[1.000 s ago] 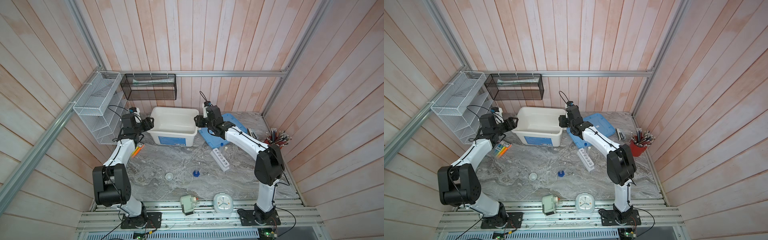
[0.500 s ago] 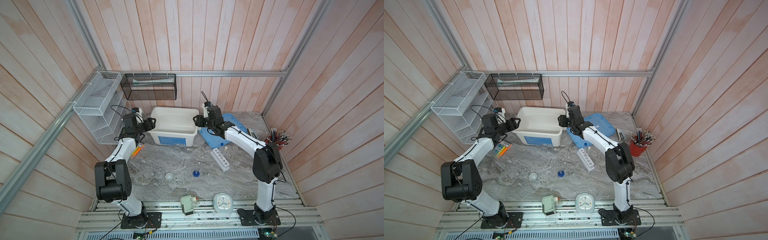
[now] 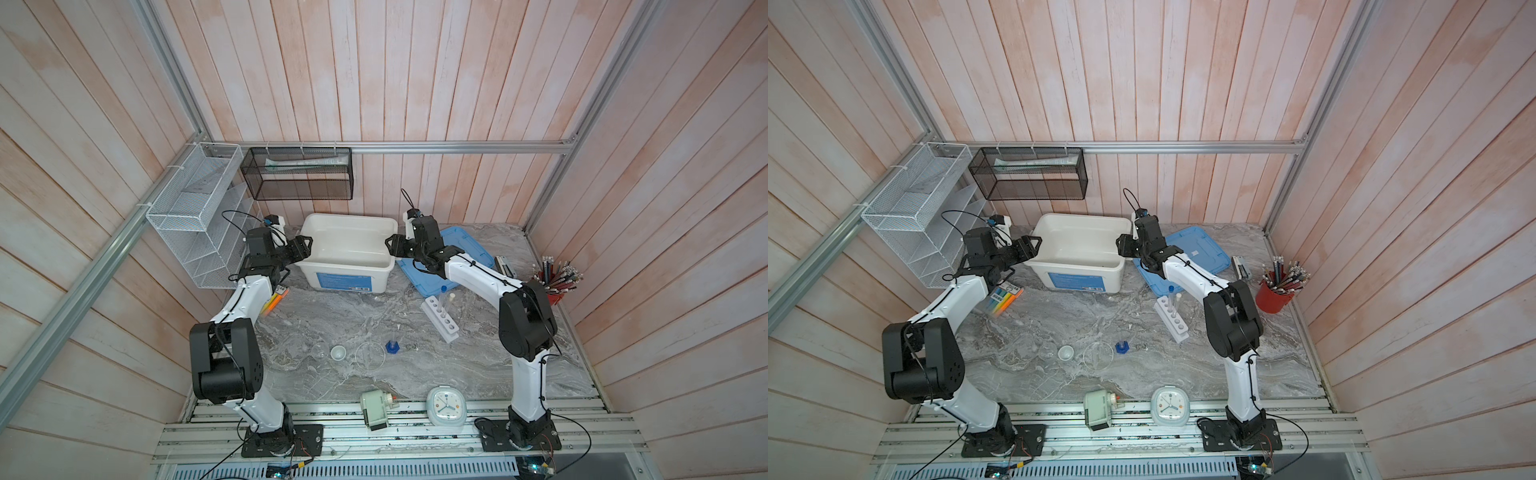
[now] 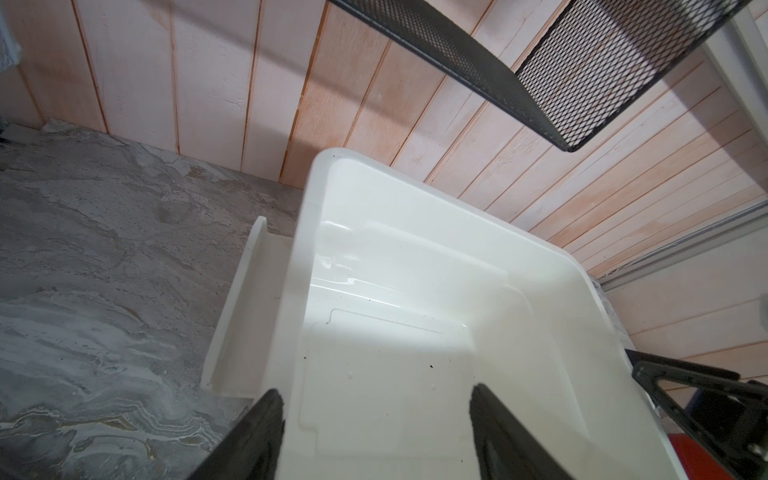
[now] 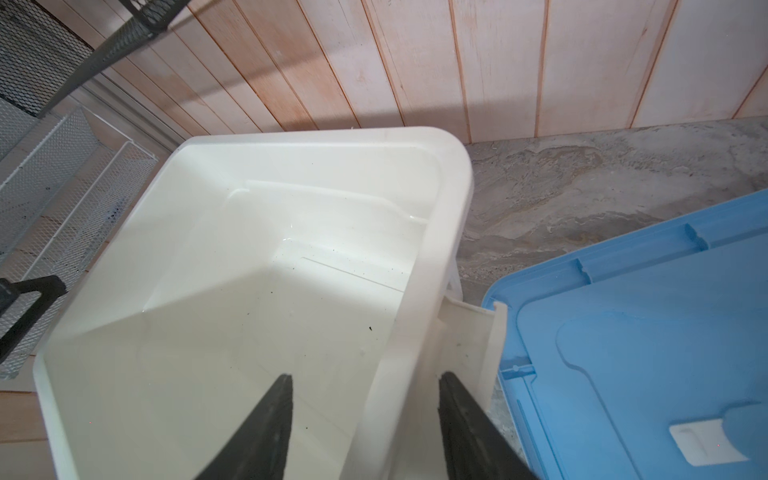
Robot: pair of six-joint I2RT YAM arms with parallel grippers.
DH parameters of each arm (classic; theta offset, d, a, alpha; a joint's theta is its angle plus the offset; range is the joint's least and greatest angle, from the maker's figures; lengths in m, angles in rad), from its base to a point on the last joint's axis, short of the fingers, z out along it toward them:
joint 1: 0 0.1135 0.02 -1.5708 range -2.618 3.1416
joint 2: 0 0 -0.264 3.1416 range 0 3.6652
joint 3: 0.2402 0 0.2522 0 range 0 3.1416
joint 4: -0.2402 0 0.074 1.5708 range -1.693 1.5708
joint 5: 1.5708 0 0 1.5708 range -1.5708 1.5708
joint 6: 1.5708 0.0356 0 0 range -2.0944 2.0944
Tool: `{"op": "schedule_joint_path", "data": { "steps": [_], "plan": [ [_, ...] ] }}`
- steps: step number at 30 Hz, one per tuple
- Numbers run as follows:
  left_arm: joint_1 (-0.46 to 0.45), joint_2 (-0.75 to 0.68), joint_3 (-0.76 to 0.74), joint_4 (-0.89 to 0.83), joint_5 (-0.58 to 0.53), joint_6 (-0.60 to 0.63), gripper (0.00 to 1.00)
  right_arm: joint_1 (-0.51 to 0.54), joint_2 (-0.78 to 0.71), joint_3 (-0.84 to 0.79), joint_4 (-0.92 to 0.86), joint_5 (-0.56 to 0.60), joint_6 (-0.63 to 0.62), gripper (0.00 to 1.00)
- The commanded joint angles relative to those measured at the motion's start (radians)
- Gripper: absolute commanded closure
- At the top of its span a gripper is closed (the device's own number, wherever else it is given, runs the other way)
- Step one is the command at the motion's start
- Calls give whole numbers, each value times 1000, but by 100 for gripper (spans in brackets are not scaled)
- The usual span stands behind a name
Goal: Organize the chemistry lab equipment
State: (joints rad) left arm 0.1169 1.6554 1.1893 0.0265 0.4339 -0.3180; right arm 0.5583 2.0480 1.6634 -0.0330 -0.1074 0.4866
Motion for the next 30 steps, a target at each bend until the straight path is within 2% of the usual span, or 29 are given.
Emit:
{"op": "schedule_joint_path", "data": {
  "steps": [1, 10, 22, 30],
  "plan": [
    [1, 16, 7, 22, 9, 16, 27, -9, 26, -16, 15, -16, 18, 42],
    [1, 30, 10, 12, -10, 31, 28, -14, 63, 14, -1, -16, 14, 43],
    [1, 37, -29, 43, 19, 4, 30, -8, 95, 76, -73, -15, -31, 53],
    [-8, -17, -94, 38, 8, 7, 32, -4, 76, 69, -105, -21, -58, 58]
  ]
}}
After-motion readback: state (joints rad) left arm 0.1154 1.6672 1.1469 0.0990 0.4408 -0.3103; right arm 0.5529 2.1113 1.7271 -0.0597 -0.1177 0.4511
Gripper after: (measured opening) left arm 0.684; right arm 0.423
